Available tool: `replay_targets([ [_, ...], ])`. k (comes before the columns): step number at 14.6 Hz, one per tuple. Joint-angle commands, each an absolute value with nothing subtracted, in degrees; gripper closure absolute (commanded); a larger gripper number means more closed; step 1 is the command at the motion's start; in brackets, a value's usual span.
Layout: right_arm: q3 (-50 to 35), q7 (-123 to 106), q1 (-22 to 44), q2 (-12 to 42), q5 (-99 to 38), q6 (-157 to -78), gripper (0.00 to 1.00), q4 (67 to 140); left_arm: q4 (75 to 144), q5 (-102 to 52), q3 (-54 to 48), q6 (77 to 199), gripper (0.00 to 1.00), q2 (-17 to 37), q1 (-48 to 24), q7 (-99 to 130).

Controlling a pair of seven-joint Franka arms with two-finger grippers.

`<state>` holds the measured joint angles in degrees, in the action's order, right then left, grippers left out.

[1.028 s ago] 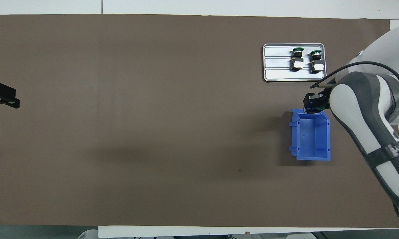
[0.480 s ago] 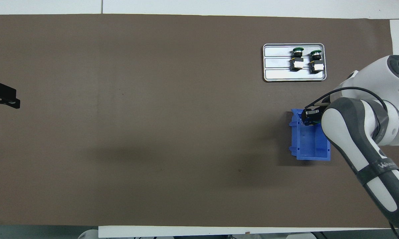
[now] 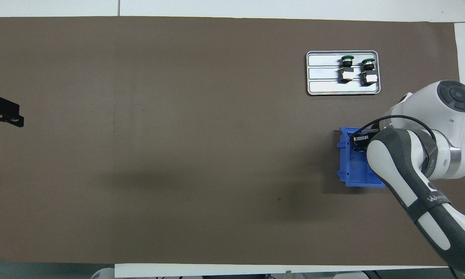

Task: Place and press button with both arms
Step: 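Lower the block into the blue bin and open the right gripper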

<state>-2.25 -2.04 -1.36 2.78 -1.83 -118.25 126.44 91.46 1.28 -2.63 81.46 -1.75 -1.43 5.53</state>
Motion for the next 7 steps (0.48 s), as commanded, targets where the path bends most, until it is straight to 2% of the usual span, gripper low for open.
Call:
replay_targets([
  [1, -2.72, -1.14, -2.11, 1.41, -0.70, -119.53, 0.66, 128.23, 93.25, 1.85, -2.90, 82.27, 0.00, -3.34, -1.41, 4.75],
  [3, -2.72, -1.14, -2.20, 1.41, -0.70, -119.44, 0.48, 128.23, 93.16, 1.85, -2.90, 82.09, 0.00, -3.34, -1.93, 4.83],
  [7, -2.72, -1.14, -2.20, 1.58, -0.62, -119.01, 0.45, 127.62, 93.16, 1.85, -2.90, 82.18, 0.00, -3.34, -2.29, 4.84],
])
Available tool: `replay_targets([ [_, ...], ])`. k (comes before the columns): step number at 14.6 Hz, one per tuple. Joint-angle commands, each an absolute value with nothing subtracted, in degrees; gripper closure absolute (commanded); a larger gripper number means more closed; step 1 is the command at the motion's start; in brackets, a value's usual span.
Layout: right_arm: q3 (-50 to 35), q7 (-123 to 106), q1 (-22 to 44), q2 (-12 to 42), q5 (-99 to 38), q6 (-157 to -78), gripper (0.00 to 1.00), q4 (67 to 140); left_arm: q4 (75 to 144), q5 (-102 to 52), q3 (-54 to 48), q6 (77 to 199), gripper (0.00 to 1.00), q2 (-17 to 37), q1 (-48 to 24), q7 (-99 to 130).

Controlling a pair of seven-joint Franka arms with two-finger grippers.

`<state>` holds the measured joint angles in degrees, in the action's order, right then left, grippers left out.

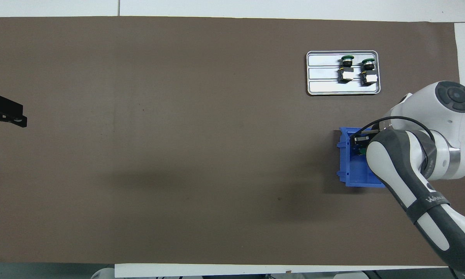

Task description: Place and press button with both arms

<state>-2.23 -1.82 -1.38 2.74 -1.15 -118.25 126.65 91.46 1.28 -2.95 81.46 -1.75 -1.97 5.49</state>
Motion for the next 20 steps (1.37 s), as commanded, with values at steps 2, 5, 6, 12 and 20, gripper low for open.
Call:
replay_targets([
  [2, -2.72, -1.14, -2.28, 1.76, -0.53, -117.52, 0.40, 125.52, 93.16, 1.85, -2.90, 81.92, 0.00, -3.34, -2.20, 5.18],
  [5, -2.64, -1.41, -3.07, 1.67, -0.35, -111.99, 0.00, 119.29, 93.16, 1.85, -2.90, 81.74, 0.00, -3.34, -2.20, 5.53],
  [6, -2.72, -1.67, -3.86, 1.67, -0.53, -110.15, 0.00, 116.05, 93.25, 1.85, -2.81, 81.65, 0.00, -3.34, -2.20, 5.89],
  [12, -2.64, -1.50, -4.22, 1.84, -1.05, -91.26, 0.00, 91.97, 93.16, 1.85, -2.90, 81.65, 0.00, -3.34, -2.11, 5.97],
  [20, -0.97, -2.63, -6.15, 0.53, -0.53, -80.60, 0.00, 86.13, 93.16, 1.85, -2.90, 82.09, 0.00, -3.34, -2.29, 5.80],
])
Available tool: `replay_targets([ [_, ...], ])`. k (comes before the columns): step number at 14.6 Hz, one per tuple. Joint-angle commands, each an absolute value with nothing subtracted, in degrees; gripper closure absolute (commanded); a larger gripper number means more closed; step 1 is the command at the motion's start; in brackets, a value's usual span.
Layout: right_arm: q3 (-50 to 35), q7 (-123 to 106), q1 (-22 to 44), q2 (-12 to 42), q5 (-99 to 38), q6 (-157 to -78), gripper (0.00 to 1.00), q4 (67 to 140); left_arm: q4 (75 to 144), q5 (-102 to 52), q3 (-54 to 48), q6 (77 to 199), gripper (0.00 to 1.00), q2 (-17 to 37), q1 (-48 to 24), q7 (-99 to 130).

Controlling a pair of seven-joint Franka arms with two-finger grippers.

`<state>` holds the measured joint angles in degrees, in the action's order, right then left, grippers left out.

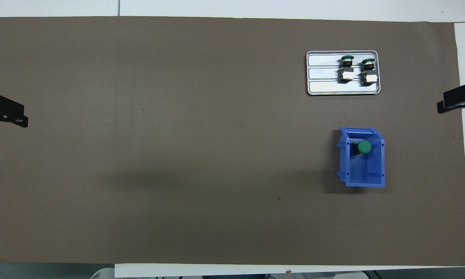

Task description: Place and press button with both arms

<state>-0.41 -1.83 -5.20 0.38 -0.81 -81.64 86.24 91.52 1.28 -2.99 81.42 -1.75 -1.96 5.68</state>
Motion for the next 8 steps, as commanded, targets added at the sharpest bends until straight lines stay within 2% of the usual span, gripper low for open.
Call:
replay_targets([
  [1, -0.97, -3.25, -6.24, 0.61, -0.79, -80.42, 0.00, 86.13, 93.16, 1.85, -2.90, 82.09, 0.00, -3.34, -2.20, 5.80],
  [8, -1.05, -3.34, -6.24, 0.88, -0.44, -80.42, 0.00, 85.69, 93.16, 1.85, -2.90, 82.09, 0.00, -3.34, -2.20, 5.89],
])
